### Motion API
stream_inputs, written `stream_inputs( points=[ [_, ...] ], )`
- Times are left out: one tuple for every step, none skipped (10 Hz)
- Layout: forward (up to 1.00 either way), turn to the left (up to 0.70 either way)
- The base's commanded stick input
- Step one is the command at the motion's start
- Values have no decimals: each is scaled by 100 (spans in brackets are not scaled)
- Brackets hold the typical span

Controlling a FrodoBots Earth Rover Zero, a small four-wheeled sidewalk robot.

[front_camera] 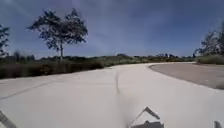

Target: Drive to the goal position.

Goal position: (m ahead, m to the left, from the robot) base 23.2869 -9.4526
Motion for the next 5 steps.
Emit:
stream_inputs(
  points=[
    [85, 0],
    [85, 0],
    [85, 0],
    [85, 0],
    [85, 0]
  ],
)
